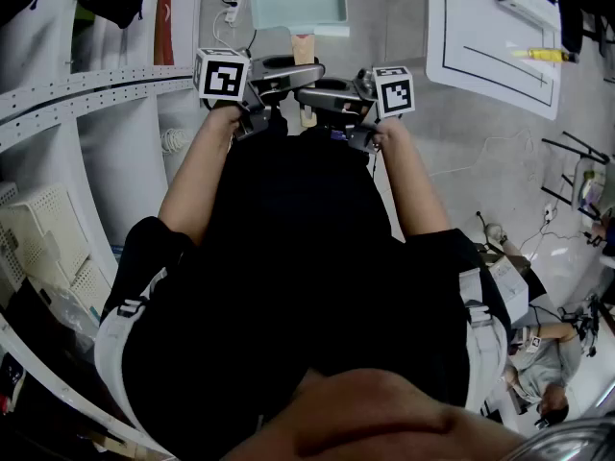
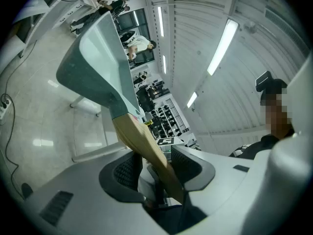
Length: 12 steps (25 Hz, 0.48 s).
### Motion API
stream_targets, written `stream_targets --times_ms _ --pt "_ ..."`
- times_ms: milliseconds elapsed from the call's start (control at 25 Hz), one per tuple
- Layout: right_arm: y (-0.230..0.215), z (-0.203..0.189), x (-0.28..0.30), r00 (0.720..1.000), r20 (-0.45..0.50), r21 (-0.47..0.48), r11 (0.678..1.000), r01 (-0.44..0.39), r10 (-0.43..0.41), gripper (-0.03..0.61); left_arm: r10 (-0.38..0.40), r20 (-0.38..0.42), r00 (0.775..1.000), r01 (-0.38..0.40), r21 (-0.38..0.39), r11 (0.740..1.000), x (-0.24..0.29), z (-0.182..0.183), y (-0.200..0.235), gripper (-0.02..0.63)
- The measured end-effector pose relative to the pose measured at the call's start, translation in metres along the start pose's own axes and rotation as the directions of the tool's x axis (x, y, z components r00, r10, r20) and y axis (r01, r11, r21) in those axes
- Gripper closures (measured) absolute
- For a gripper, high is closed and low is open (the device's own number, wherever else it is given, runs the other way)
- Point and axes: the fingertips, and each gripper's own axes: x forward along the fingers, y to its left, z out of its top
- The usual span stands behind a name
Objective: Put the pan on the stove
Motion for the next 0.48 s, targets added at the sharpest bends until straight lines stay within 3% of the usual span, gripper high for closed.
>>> stream_targets --times_ms 240,480 --pt "-0.008 0.000 -0.002 0.998 -0.058 -0.049 0.998 0.036 -0.039 0.414 0.015 -0.046 0.999 -0.016 -0.025 1.000 0.001 -0.008 0.007 0.420" --pt "0.007 -0.022 0.001 0.995 -0.077 -0.124 0.991 0.059 -0.069 0.410 -0.022 -0.059 0.998 0.029 0.121 0.992 -0.001 -0.020 -0.020 0.420"
